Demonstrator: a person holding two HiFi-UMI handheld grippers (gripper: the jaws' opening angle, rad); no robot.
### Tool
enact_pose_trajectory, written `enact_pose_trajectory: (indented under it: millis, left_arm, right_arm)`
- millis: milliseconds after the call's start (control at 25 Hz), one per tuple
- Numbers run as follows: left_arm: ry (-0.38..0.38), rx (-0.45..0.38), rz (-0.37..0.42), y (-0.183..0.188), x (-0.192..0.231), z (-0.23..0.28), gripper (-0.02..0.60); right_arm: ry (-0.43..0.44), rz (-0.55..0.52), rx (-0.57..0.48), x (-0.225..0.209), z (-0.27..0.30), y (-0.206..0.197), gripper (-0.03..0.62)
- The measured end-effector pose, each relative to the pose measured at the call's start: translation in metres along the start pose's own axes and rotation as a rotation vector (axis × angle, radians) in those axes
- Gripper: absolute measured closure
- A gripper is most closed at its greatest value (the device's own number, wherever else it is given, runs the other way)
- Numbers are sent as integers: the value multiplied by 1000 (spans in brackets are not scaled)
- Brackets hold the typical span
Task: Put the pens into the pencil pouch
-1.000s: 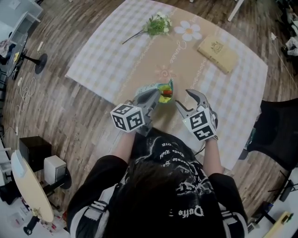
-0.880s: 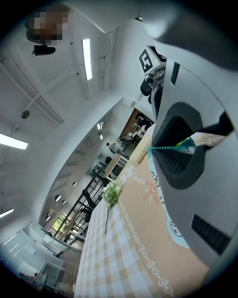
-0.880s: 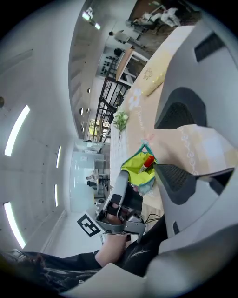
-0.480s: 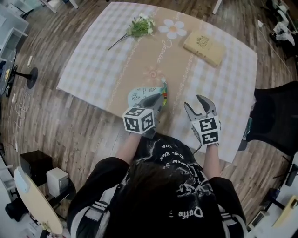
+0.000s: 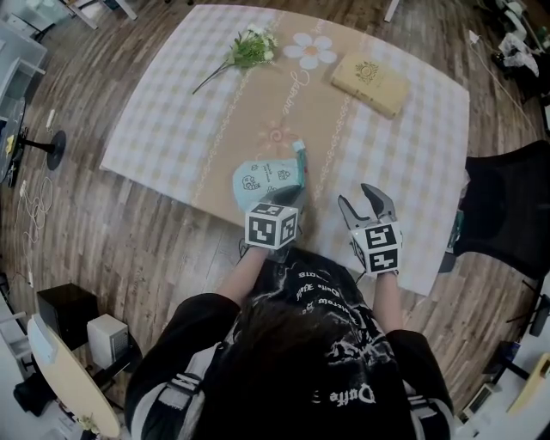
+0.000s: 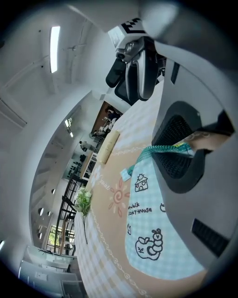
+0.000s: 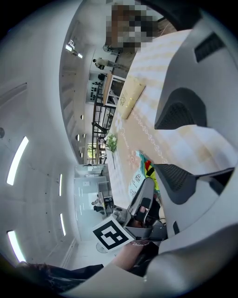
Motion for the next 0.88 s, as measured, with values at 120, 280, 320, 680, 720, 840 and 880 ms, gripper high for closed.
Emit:
enact_pose_trajectory:
  millis: [120, 280, 320, 680, 720, 840, 880]
  left_arm:
    - [-1, 33, 2, -8, -1, 1, 504]
    - [-17, 44, 17, -12, -6, 0, 457]
    - [-26, 46, 19, -12, -7, 0, 443]
    - [-64, -105, 58, 17, -16, -29, 391]
    - [-72, -129, 72, 23, -16, -34, 390]
    - [-88, -195, 126, 37, -14, -52, 385]
    - [-97, -216, 139, 41, -14, -57, 385]
  right_arm:
    - [-5, 11, 1, 1, -2, -4, 355]
    - [-14, 34, -7, -1, -4, -7, 353]
    - [-18, 37, -11, -2, -4, -7, 353]
    - [-56, 96, -74, -10, -14, -7, 353]
    - [-51, 95, -84, -10, -15, -6, 353]
    - [-77, 105, -127, -12, -22, -5, 353]
    - [-90, 121, -154, -13, -25, -4, 353]
Point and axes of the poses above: the fingertips, and each gripper's own axes: z forward along the fingers, x to its left, y out of its top, the point moved 1 cm from there along -z, backward along the fingers, and after that the axes turned 14 degrees about -z, right-handed, at the moved point
